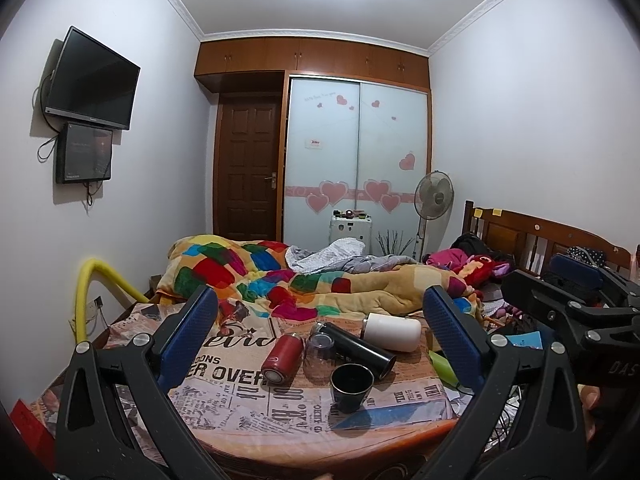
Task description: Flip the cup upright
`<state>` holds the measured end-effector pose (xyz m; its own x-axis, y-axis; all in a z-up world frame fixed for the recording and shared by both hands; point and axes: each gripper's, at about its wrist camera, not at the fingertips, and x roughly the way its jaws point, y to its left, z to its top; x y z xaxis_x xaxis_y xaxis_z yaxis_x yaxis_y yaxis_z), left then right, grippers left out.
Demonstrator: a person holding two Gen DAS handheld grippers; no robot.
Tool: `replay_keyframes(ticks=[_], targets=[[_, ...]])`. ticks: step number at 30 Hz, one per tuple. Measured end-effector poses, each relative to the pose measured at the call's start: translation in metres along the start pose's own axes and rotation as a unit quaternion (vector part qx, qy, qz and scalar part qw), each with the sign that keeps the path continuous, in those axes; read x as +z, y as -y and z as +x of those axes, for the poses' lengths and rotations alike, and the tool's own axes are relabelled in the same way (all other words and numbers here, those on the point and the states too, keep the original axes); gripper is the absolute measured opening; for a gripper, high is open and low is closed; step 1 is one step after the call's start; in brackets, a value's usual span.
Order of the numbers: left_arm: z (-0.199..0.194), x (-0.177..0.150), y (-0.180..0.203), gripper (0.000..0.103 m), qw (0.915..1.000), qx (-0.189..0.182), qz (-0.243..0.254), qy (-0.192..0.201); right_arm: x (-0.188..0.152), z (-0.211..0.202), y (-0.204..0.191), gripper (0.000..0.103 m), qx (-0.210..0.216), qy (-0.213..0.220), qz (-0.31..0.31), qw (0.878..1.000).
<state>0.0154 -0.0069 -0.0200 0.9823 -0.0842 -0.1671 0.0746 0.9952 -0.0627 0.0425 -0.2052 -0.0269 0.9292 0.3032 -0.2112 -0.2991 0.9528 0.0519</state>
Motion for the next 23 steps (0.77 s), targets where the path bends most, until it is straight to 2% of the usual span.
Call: replay_keyframes(ticks=[15, 23], targets=[[0.006, -0.001, -0.001, 0.103, 1.0, 0.001, -0.003, -0.005, 0.0, 0.0, 0.002, 0.103, 0.001, -0.001, 0.001, 1.0], [0.012, -0.007, -0.015, 0.103, 0.9998, 0.011, -0.014, -0.013, 0.0, 0.003, 0.002, 0.103, 0.004, -0.008, -0.002, 1.0]])
